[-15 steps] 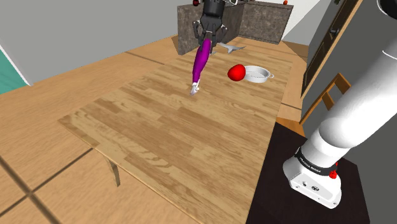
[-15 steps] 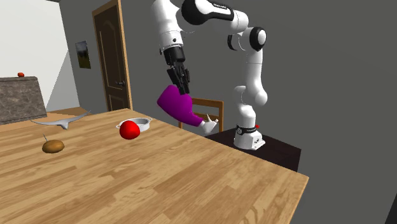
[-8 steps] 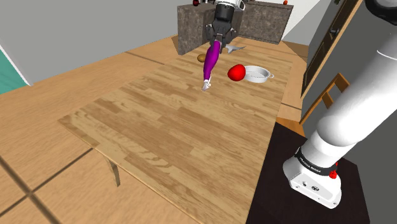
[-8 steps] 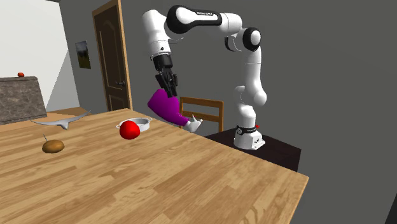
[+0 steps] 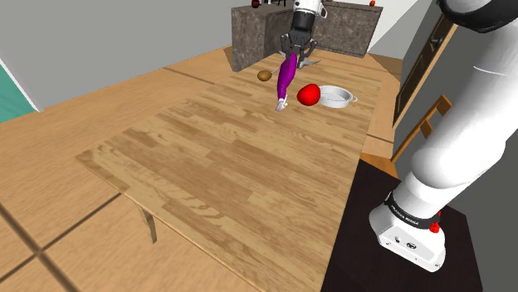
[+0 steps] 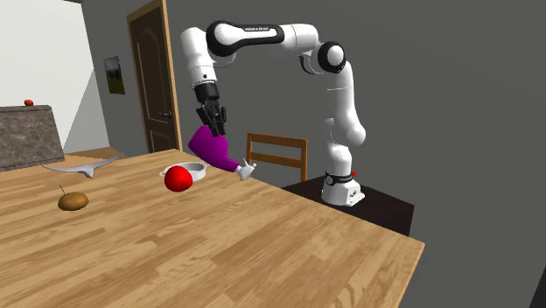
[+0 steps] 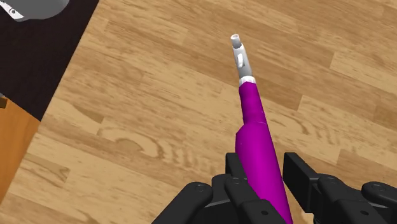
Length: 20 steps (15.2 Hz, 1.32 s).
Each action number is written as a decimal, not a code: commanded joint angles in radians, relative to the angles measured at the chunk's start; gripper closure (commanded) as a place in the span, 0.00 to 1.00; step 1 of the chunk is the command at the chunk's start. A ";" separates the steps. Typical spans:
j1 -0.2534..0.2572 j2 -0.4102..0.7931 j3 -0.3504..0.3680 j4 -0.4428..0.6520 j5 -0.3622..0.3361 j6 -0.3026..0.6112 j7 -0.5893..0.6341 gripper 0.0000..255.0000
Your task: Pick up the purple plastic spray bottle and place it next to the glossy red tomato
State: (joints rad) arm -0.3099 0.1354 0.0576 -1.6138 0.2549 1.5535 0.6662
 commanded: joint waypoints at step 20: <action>-0.147 0.324 -0.092 0.256 -0.030 0.011 -0.245 1.00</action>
State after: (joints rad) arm -0.4567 0.4629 -0.0336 -1.3389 0.2246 1.5488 0.4256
